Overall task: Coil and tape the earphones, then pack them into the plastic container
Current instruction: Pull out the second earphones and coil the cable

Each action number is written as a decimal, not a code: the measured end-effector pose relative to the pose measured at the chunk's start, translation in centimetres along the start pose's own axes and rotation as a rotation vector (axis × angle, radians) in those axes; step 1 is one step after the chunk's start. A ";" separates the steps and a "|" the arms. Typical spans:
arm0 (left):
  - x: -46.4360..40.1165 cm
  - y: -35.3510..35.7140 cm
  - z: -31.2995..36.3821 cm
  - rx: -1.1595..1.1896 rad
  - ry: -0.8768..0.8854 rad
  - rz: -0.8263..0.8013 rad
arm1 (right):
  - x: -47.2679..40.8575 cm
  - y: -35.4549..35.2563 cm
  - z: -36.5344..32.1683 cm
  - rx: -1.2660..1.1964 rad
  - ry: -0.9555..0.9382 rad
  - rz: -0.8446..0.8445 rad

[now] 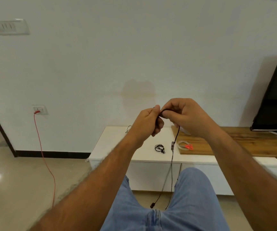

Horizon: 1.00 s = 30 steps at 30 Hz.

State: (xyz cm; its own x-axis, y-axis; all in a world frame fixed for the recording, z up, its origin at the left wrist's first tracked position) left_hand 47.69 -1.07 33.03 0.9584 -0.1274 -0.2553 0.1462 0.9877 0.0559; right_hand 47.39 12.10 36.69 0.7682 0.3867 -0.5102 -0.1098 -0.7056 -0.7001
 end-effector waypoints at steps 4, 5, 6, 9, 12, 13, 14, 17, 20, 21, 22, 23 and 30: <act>0.1 0.0 0.0 0.098 -0.068 -0.010 | -1.4 -0.8 0.4 -0.084 -0.006 0.045; 0.2 0.0 0.1 0.124 -0.082 -0.022 | -1.8 -1.0 0.3 -0.088 -0.017 0.050; 0.2 0.0 0.2 0.148 -0.094 -0.037 | -2.2 -1.2 0.2 -0.088 -0.026 0.052; 0.2 0.3 0.7 0.273 -0.139 -0.088 | -3.6 -1.4 0.2 -0.136 -0.049 0.048; 0.2 0.7 1.4 0.421 -0.164 -0.162 | -4.3 -0.8 0.6 -0.274 -0.041 0.028; 0.3 0.8 1.7 0.453 -0.165 -0.189 | -4.2 -0.5 0.7 -0.331 -0.029 0.025; 0.4 1.0 1.9 0.480 -0.168 -0.216 | -4.1 -0.1 0.9 -0.394 -0.009 0.018; 0.5 1.5 2.2 0.532 -0.182 -0.286 | -3.4 1.4 1.6 -0.561 0.044 -0.034; 0.5 1.6 2.3 0.576 -0.191 -0.305 | -2.6 2.9 2.0 -0.616 0.077 -0.087; 0.4 1.5 2.5 0.601 -0.183 -0.301 | -2.3 3.3 2.1 -0.616 0.094 -0.088; 0.2 1.5 2.7 0.625 -0.172 -0.292 | -1.9 3.7 2.2 -0.609 0.107 -0.092; 0.0 1.3 2.9 0.639 -0.156 -0.277 | -1.6 4.1 2.3 -0.601 0.115 -0.098; -1.3 0.1 5.0 0.454 0.013 -0.138 | 0.5 6.0 2.4 -0.589 0.166 -0.163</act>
State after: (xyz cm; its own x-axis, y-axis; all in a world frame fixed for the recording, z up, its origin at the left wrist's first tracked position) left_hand 47.67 -1.31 38.23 0.9199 -0.2505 -0.3017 0.3667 0.8219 0.4360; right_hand 45.61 9.48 31.07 0.8384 0.4532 -0.3027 0.3467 -0.8721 -0.3454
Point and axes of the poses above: each hand's wrist, its own x-axis away from the middle knuckle, its own y-axis out of the palm, z = x × y, the point moved 5 cm from there along -x, towards the middle knuckle, and after that the axes turned 13 degrees about x, right-handed, at the moved point
